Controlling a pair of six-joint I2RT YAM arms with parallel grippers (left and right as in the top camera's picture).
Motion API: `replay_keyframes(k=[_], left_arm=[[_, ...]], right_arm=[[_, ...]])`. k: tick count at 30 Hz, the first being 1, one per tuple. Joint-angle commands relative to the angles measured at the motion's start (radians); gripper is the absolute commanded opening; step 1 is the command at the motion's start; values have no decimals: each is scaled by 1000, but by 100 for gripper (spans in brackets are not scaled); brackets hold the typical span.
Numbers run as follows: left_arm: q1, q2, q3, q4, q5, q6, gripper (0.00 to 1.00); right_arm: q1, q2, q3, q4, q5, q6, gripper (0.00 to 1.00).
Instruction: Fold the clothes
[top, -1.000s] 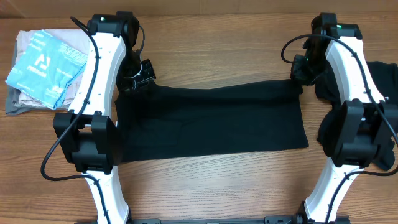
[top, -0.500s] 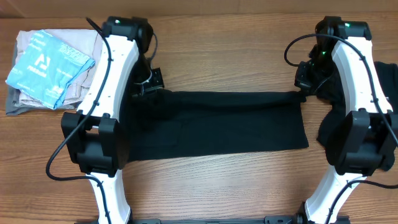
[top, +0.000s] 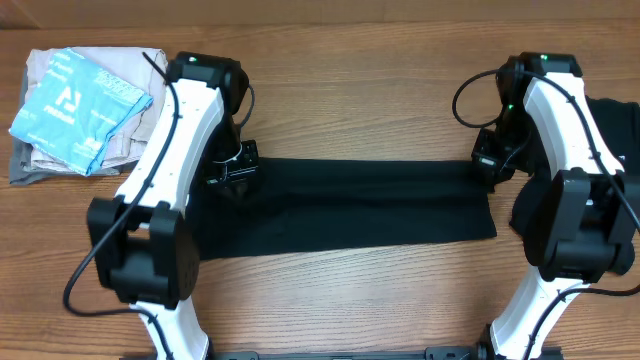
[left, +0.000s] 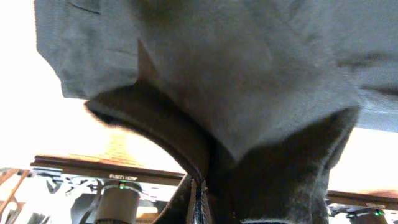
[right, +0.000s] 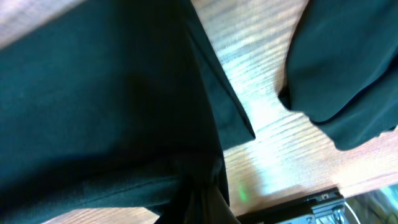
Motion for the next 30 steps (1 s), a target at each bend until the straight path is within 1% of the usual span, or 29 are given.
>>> replay_keyframes(k=[1,4,7,12,16,22,24,30], left_arm=[[-5,-46,-16,0,-23,20,9],[-18,-45,-77,32,-21,19,9],[-29,-45,-176,92,-17,19,9],[-30,-45,-336,187,12,19,8],[-30,-45,-412,211,11,21,8],[-30,-45,-419,166,11,51,11],[-29,-45,-419,170,11,59,13],[-31,-45,-420,193,11,58,13]], right_arm=[[-5,-32,-58,8,23,21,4],[-5,-32,-109,36,23,20,4],[-5,-32,-138,62,23,20,4],[-5,-31,-151,72,24,20,4],[-5,-31,-151,55,36,20,4],[-6,-31,-151,21,39,28,4],[-6,-31,-151,19,40,32,4],[-6,-31,-156,15,40,35,4]])
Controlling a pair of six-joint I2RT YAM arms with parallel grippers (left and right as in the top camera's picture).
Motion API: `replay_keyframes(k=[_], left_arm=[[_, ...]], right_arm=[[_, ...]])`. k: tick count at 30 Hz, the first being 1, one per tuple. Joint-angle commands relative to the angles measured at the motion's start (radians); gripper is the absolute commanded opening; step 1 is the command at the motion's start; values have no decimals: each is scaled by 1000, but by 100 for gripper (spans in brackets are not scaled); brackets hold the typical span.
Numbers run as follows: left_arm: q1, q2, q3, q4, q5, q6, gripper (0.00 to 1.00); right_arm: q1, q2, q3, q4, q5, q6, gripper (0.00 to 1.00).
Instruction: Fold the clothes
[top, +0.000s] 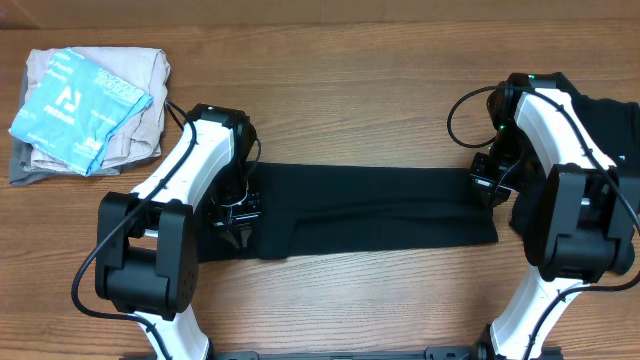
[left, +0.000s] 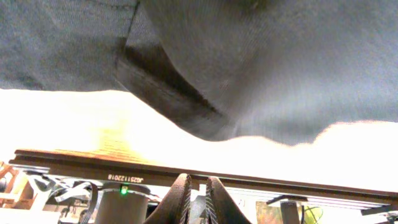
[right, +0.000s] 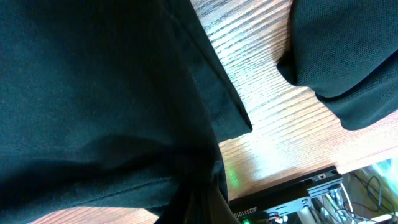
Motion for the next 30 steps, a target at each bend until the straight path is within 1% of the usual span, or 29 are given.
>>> replay_keyframes(k=[1,7,9,10,11,12,13,14,15,16,18,20,21,22,24,25,26,30], left_arm=[[-5,-2,-9,2,8,23,13],[-5,-2,-11,10,-7,30,11],[0,-2,-7,10,-7,41,9],[3,-2,1,5,-7,47,9],[8,-2,14,-1,-6,53,8],[13,-2,30,-8,-6,54,8],[19,-2,50,-15,-6,54,8],[24,-2,74,-21,-7,56,8],[28,-2,100,-24,-7,56,8],[34,-2,130,-27,-7,59,9],[42,-2,176,-26,-7,59,11],[47,-2,208,-8,2,59,14],[47,-2,212,5,5,60,14],[47,-2,212,27,11,60,14],[46,2,211,57,28,61,9],[43,2,210,70,36,66,6],[40,2,207,86,38,74,4],[31,2,179,166,30,90,4]], right_arm=[[-6,-31,-10,-8,18,14,4],[-6,-31,-10,-16,21,14,4],[-6,-31,-10,-20,21,14,4],[-5,-31,-10,-26,21,14,9],[-6,-31,-10,-32,21,14,22],[-6,-31,-10,-38,21,14,27],[-6,-31,-10,-40,21,14,29],[-6,-31,-10,-42,21,15,35],[-6,-31,-10,-44,21,17,39],[-6,-31,-10,-47,21,17,41],[-6,-31,-10,-43,21,17,41],[-5,-31,-8,-28,10,16,41],[-5,-31,-5,-16,-7,12,38],[-5,-31,-2,-5,-35,-5,27],[-5,-31,-2,16,-110,-50,7],[-5,-31,-3,27,-135,-64,4],[-5,-31,-5,43,-148,-67,4],[-2,-31,-35,134,-182,-60,4]])
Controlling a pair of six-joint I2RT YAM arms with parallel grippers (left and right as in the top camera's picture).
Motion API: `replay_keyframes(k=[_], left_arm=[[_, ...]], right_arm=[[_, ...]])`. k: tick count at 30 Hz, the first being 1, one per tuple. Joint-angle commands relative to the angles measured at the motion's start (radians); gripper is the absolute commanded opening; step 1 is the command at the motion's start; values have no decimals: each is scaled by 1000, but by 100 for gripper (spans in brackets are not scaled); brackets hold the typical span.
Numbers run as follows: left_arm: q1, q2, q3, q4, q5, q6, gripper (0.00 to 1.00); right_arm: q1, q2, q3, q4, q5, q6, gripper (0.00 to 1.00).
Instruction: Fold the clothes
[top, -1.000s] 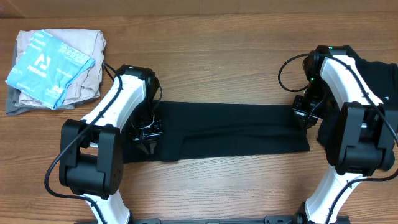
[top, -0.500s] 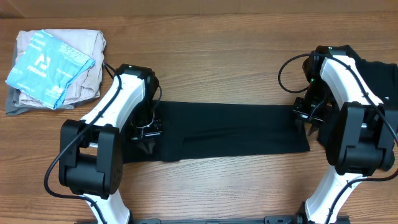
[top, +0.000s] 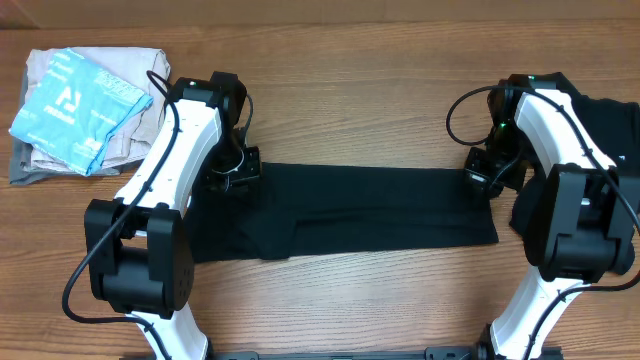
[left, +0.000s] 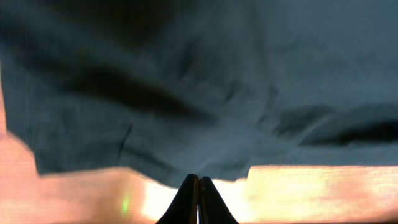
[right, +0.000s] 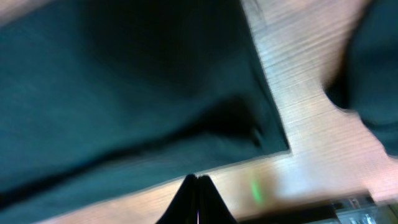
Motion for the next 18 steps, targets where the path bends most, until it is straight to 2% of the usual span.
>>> replay_keyframes(k=[1,6,18], left_arm=[[-9,2,-27,47,4,28,4],[1,2,-79,116,-53,28,4],[15,2,-222,239,-87,17,4]], right_arm=[[1,-31,-36,59,-100,-21,4],[21,-31,-93,194,-345,-171,4],[60,-31,-241,313,-280,-171,4]])
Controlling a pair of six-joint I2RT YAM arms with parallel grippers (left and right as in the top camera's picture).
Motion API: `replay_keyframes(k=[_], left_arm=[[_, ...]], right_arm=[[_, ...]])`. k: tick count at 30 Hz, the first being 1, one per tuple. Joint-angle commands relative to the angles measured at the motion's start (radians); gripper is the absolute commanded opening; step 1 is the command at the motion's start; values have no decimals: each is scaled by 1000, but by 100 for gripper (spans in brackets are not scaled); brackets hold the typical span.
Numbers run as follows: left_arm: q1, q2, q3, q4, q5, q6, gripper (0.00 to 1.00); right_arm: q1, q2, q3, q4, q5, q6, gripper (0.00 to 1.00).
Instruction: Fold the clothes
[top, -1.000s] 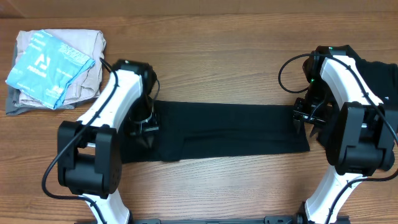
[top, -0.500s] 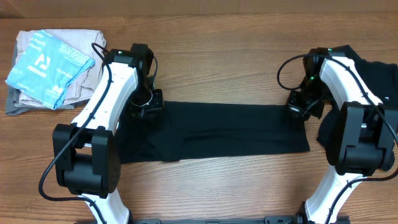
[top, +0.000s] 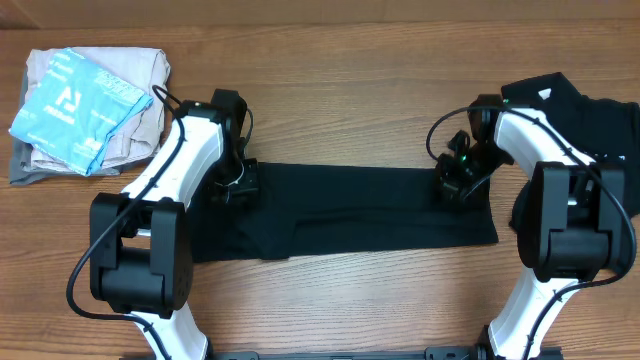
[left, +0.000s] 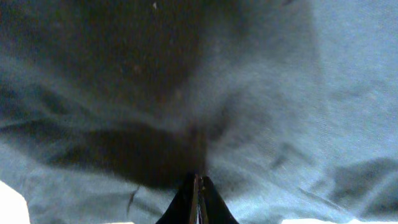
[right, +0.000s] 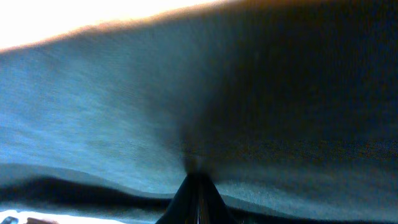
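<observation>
A black garment (top: 360, 210) lies folded into a long strip across the middle of the table. My left gripper (top: 232, 188) sits on its upper left part, shut, its tips (left: 196, 182) pressed down onto the dark cloth (left: 267, 93). Toward the strip's right end, my right gripper (top: 450, 188) is also shut, with its tips (right: 194, 180) touching the cloth (right: 124, 93). Neither wrist view shows any cloth caught between the fingers.
A pile of folded clothes (top: 85, 100) with a light blue shirt on top lies at the back left. Another dark garment (top: 600, 120) is heaped at the right edge, behind the right arm. Bare wooden table (top: 350, 90) surrounds the strip.
The right gripper has moved left, from the strip's right end to a spot further in on the cloth. The left gripper sits slightly lower on the cloth. Both stay shut.
Both grippers first held the garment's edge, cloth draped over the fingers. Then the left was further forward with its fingers slightly apart and free, the right still under cloth. Later both were shut and empty at the back edge; now both tips press on the strip.
</observation>
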Motion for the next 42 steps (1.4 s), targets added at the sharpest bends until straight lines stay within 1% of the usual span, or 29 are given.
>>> replay_keyframes(k=[1,3,7,10,13,15,17,21,26,28,30,32,35,38,42], left_arm=[[6,2,-41,40,-15,11,4],[6,2,-53,61,-15,10,4],[6,2,-55,69,-18,10,4],[6,2,-55,72,-18,10,5],[6,2,-55,77,-18,10,6],[6,2,-55,77,-18,10,7],[6,2,-55,77,-18,11,7],[6,2,-54,74,-18,11,4],[6,2,-8,40,-2,39,4],[6,2,31,2,-2,42,4],[6,2,75,-36,-2,49,4],[6,2,124,-76,-2,49,4],[6,1,177,-118,-9,48,4],[7,2,186,-134,-17,28,7],[26,2,177,-172,-108,-28,7]], right_arm=[[4,-31,-45,24,-9,-14,4],[3,-31,-44,-1,-10,-1,4],[1,-39,-2,-132,-10,11,4],[0,-47,0,-184,35,24,4],[0,-47,-29,-166,219,156,4],[0,-47,-53,-146,288,230,4],[0,-47,-68,-128,303,253,4],[-1,-48,-59,-135,303,250,4],[15,-63,63,-211,236,202,4],[36,-86,119,-222,174,171,4],[72,-117,159,-208,55,121,4],[112,-135,170,-172,-57,86,4],[182,-134,166,-108,-142,87,4],[257,-131,128,-19,-161,142,4],[363,-131,60,137,-162,208,4]])
